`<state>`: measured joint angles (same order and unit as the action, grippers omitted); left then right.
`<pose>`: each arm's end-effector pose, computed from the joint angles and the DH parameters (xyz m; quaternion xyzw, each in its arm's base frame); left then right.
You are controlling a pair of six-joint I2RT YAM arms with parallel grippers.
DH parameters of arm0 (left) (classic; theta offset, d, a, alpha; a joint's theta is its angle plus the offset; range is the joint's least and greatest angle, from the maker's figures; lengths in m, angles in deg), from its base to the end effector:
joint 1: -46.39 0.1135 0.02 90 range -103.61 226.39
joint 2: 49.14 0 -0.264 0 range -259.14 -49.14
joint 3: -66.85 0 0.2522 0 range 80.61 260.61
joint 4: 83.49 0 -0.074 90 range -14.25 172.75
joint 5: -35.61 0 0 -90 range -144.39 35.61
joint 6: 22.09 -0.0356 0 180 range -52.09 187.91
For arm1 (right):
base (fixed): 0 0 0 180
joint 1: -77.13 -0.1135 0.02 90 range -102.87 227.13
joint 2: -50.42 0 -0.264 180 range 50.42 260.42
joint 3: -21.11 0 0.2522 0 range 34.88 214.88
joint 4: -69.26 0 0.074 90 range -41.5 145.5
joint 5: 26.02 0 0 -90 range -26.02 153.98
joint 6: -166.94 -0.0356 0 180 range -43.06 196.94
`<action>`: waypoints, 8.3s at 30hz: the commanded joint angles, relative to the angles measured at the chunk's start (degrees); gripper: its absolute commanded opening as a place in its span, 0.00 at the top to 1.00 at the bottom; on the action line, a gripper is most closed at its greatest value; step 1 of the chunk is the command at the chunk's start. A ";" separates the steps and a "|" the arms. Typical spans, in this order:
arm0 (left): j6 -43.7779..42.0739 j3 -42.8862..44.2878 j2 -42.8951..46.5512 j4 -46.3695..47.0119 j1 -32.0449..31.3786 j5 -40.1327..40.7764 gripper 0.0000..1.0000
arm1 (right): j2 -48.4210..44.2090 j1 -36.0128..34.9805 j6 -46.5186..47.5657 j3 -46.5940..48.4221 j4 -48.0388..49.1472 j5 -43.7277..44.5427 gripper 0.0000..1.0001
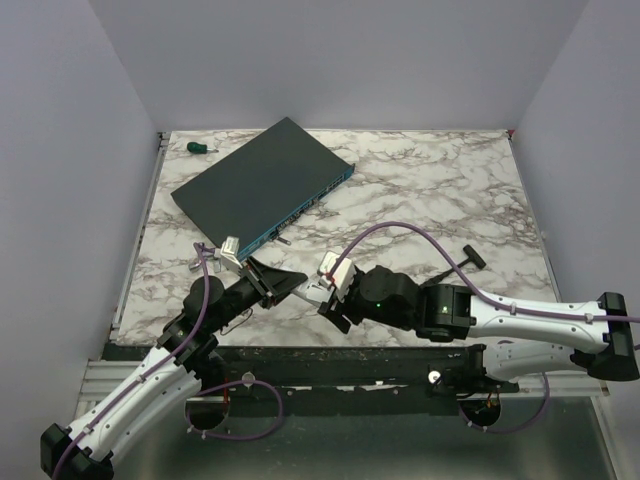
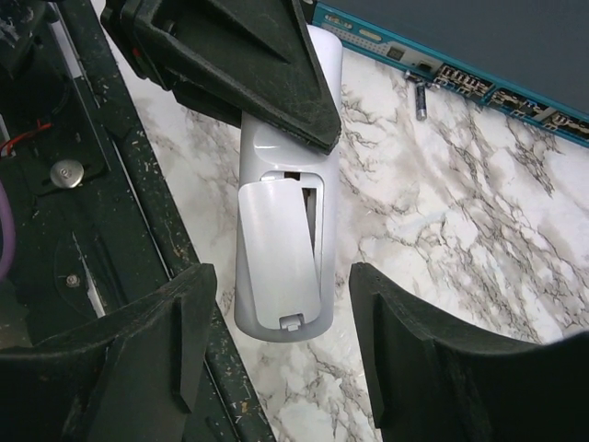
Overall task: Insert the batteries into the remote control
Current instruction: Remove the battery cover from the center of the board, then place the battery cover at the center of the board, then pick up the battery from the center of the board, then load the battery into the remote control.
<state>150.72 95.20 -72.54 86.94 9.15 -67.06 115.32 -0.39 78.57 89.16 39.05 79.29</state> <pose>0.1046 -0.0893 0.2314 -0.2139 0.7025 -0.6243 0.2664 0.0646 0.2482 0.3171 -0.4849 0.6959 0.2286 0.4779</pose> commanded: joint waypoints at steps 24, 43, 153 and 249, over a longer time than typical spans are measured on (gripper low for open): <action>1.50 -1.32 2.20 3.72 0.06 -1.18 1.00 | 1.50 -0.08 0.13 1.18 0.12 1.65 0.59; 1.49 -1.59 2.27 3.47 0.18 -0.79 1.00 | 1.10 -0.07 -0.49 0.24 1.74 1.13 0.84; -20.49 25.20 15.61 -36.62 0.42 12.15 1.00 | 57.17 25.19 -2.80 21.23 26.29 -14.87 0.44; -23.54 18.57 11.15 -15.61 0.41 -2.45 1.00 | -35.31 26.98 3.58 -24.71 26.41 -64.61 0.99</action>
<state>128.25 114.41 -60.98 67.05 9.26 -65.90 81.40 26.63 74.61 65.27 66.75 17.81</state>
